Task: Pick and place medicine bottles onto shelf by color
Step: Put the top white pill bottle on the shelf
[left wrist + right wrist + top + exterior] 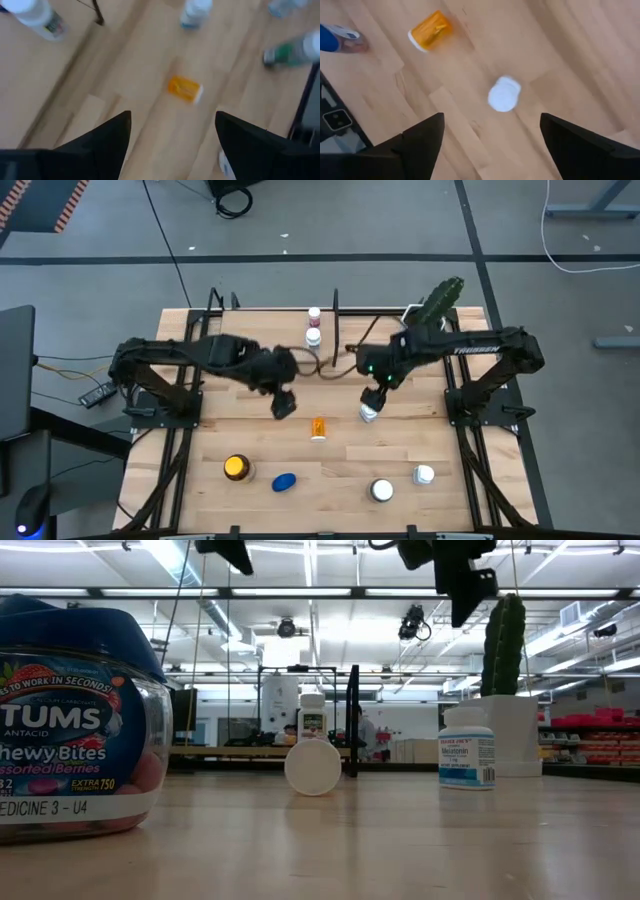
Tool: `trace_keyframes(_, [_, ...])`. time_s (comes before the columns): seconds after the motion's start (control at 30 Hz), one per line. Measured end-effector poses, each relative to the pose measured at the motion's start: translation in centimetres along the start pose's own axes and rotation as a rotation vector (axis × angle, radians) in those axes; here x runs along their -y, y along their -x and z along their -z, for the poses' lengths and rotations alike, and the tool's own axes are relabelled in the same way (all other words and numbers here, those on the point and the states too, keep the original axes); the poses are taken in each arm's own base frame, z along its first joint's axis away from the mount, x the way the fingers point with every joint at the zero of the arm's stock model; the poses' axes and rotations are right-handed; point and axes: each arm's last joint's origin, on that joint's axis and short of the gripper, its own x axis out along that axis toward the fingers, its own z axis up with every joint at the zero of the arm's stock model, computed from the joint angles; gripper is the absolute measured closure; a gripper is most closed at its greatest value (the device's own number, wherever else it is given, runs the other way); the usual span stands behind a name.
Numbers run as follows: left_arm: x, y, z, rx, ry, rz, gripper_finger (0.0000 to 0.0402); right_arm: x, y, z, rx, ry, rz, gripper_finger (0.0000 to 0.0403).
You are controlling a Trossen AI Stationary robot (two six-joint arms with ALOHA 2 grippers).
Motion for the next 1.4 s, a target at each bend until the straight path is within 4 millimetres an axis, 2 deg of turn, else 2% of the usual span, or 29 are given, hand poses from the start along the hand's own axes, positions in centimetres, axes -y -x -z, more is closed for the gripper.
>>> trace_keyframes(0.2, [1.2, 1.4, 2.3, -0.071, -0.148, -0.013, 0.0108, -0.7, -3.0, 1.1, 0.035, -0.122, 0.028, 0.0065])
trace_keyframes(0.3, [1.2, 2.4, 3.0, -0.031, -0.192, -0.010, 0.0108, -0.6, -4.1, 1.3, 0.043, -0.189, 0.035, 0.0065])
trace_keyframes(0.4, [0.8, 2.6, 3.5, 0.032, -0.207, 0.018, 0.0108, -0.3, -4.8, 1.4, 0.057, -0.254, 0.050, 0.0065])
trace_keyframes(0.67, [-1.0, -0.2, 5.3, 0.130, -0.168, 0.117, 0.0108, 0.4, -6.3, 2.0, 0.057, -0.392, 0.097, 0.0076])
trace_keyframes(0.8, [-1.8, -1.8, 6.6, 0.122, -0.166, 0.128, 0.0108, 0.1, -7.0, 2.4, 0.063, -0.415, 0.084, 0.0083])
trace_keyframes(0.93, [-2.3, -3.8, 7.5, 0.074, -0.163, 0.128, 0.0109, 0.8, -8.4, 2.8, 0.060, -0.426, 0.095, 0.0089])
trace_keyframes(1.1, [-2.4, -5.4, 8.4, 0.045, -0.134, 0.147, 0.0109, 1.7, -10.0, 3.3, 0.038, -0.425, 0.107, 0.0093])
trace_keyframes(1.4, [-2.7, -6.2, 8.7, 0.033, -0.042, 0.139, 0.0109, 2.3, -11.8, 3.9, 0.034, -0.387, 0.068, 0.0093])
